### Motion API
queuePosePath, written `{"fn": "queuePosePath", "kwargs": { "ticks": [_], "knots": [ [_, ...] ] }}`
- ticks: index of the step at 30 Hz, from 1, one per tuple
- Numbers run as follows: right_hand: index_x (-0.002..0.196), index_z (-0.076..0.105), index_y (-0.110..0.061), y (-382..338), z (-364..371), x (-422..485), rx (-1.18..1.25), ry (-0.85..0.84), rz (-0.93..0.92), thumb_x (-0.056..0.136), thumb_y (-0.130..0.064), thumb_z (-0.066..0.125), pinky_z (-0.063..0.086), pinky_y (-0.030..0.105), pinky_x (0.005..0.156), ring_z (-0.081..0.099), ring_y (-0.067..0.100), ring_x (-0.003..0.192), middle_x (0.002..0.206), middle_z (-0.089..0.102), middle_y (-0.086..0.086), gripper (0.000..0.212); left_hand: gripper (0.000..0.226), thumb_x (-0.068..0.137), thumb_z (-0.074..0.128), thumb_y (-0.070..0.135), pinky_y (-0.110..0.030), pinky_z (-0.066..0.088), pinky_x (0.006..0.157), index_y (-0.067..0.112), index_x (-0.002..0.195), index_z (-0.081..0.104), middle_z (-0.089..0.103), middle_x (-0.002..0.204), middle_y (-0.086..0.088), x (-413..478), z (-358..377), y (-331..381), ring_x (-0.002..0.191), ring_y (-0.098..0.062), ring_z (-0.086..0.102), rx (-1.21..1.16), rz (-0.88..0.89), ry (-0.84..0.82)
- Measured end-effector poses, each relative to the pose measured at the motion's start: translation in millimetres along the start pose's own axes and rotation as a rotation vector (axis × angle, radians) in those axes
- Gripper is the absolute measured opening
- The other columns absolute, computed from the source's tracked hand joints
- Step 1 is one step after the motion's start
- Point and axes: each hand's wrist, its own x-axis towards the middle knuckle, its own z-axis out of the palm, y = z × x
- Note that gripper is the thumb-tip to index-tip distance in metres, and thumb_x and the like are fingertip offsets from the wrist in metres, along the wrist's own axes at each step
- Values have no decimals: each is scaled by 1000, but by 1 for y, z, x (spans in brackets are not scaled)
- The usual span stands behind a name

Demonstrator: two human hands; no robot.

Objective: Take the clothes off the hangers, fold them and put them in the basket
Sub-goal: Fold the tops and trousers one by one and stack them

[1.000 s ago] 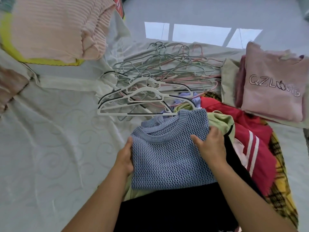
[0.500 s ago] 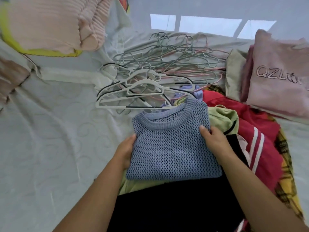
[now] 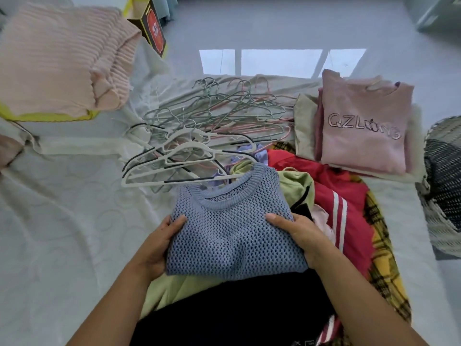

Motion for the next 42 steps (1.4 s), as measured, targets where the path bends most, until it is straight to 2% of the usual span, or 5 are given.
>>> {"fn": "queuePosePath", "kwargs": {
  "ticks": [14, 24, 30, 36, 42],
  "knots": [
    [101, 64, -3, -105, -177, -70, 414, -21, -252, 34, -25, 92, 57, 35, 49, 70, 27, 64, 83, 72, 16, 76, 8, 96, 46, 14, -27, 55, 51, 13, 97, 53, 72, 74, -2, -28, 238, 49, 62, -16, 69, 131, 174, -229],
    [102, 59, -4, -218, -283, -37, 283, 172, -518, 87, -18, 60, 56, 28, 52, 71, 20, 65, 76, 73, 7, 21, 20, 94, 48, 2, -26, 57, 59, 15, 109, 47, 63, 91, -6, 34, 392, 103, 71, -17, 64, 170, 500, -332],
    [139, 35, 2, -196, -308, 38, -84, 365, -448, 72, -40, 71, 41, 43, 101, 50, 29, 120, 139, 45, 14, 87, 40, 93, 56, 27, -33, 48, 74, 8, 126, 44, 53, 130, -16, 114, 380, 53, 93, -22, 56, 509, 317, -70],
    [148, 24, -24, -155, -292, 100, -687, 439, -653, 98, -26, 45, 2, 35, 117, 0, 16, 146, 159, 3, 0, 54, 71, 84, 36, 56, -41, 11, 117, 21, 146, 31, 22, 156, -3, 136, 391, 1, 144, -20, 13, 1253, 926, -68],
    [149, 16, -28, -169, -282, 145, -992, 457, -608, 100, -32, 36, 0, 46, 117, -2, 22, 146, 159, -1, 1, 54, 65, 93, 25, 61, -55, 0, 115, 35, 149, 4, -13, 157, 9, 168, 412, -16, 144, -23, -16, 1534, 570, -132]
  ]
}}
